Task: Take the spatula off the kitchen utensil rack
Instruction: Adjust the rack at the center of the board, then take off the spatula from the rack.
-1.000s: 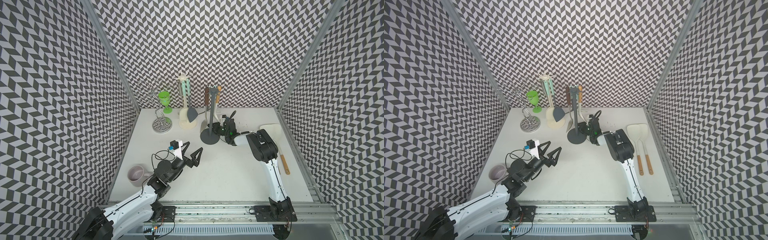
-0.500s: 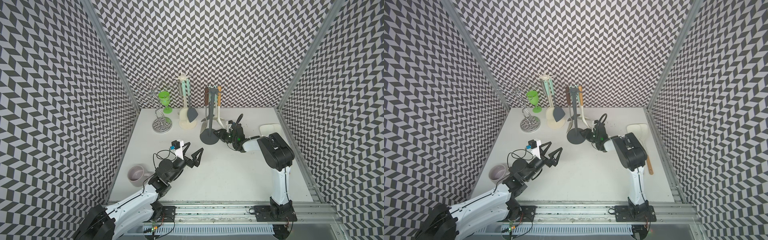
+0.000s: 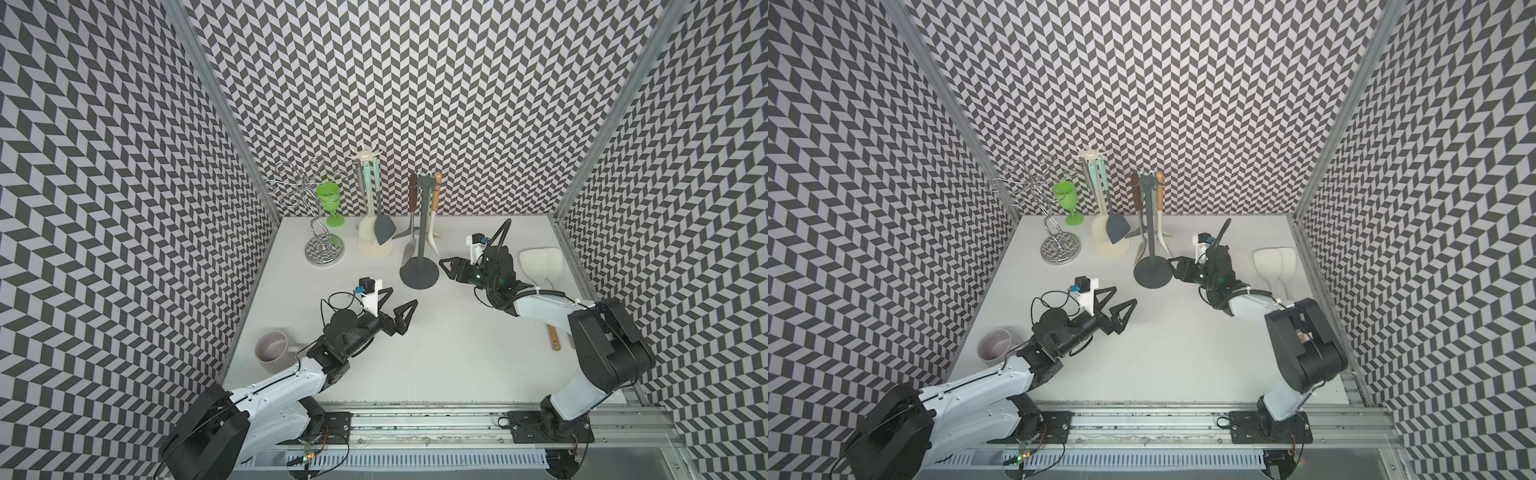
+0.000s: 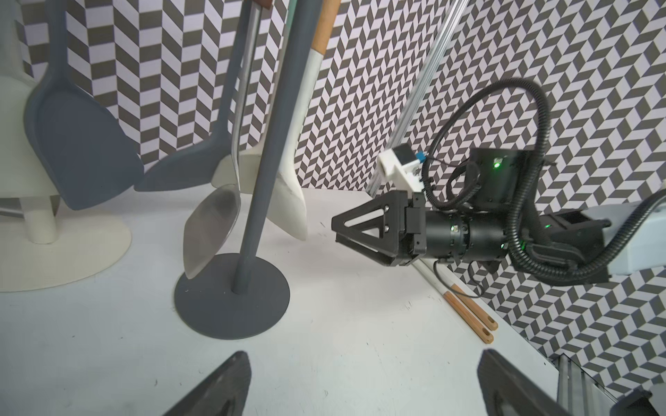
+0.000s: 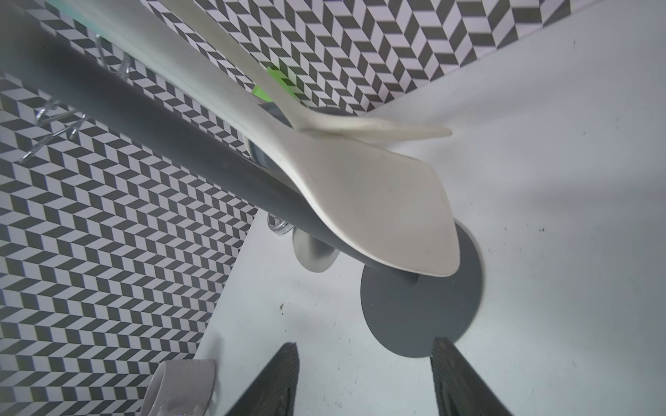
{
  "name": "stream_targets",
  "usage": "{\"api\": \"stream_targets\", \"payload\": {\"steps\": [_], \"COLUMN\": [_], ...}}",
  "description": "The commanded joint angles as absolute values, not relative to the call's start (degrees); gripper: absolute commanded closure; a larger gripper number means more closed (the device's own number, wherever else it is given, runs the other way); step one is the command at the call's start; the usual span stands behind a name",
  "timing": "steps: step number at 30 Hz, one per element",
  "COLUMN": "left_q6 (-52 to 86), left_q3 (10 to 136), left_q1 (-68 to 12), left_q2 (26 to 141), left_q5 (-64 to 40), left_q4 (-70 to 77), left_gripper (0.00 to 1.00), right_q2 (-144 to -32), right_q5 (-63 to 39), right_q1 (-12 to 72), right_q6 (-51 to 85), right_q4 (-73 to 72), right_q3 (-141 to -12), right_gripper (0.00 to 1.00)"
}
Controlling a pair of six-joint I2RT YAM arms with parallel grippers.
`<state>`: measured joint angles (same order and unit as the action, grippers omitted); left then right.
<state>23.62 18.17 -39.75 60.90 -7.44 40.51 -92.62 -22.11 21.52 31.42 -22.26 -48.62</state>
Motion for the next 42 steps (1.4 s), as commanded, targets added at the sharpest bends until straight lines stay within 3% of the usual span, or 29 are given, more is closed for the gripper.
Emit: {"api": "stream_targets", "payload": {"steps": [1, 10, 21, 42], "left_q6": [23.5, 22.9, 20.7, 19.7], "left_q3": [21.2, 25.8, 25.1, 24.0], "left_q1": [-40.1, -41.1, -41.2, -41.2], "left_q2": [63.5, 71.2, 68.3, 65.3], "left_q5": [-10.5, -14.2, -10.3, -8.8], "left_q4": [40.3, 38.2, 36.8, 36.6], "left_gripper": [0.00, 0.00, 0.00, 0.00], "right_q2": [-88.1, -87.6, -94.3, -104.8], "right_q5": [-19.9, -16.3, -11.9, -7.6], "right_q1": [21.8, 22.1, 25.0, 26.7], "right_q6": [25.6, 16.4, 6.6, 3.3], "right_q4": [-21.8, -23.0, -31.3, -28.9], "right_q3": [-49.0, -57.6, -66.2, -76.6], "right_gripper": [0.39, 0.39, 0.41, 0.68]}}
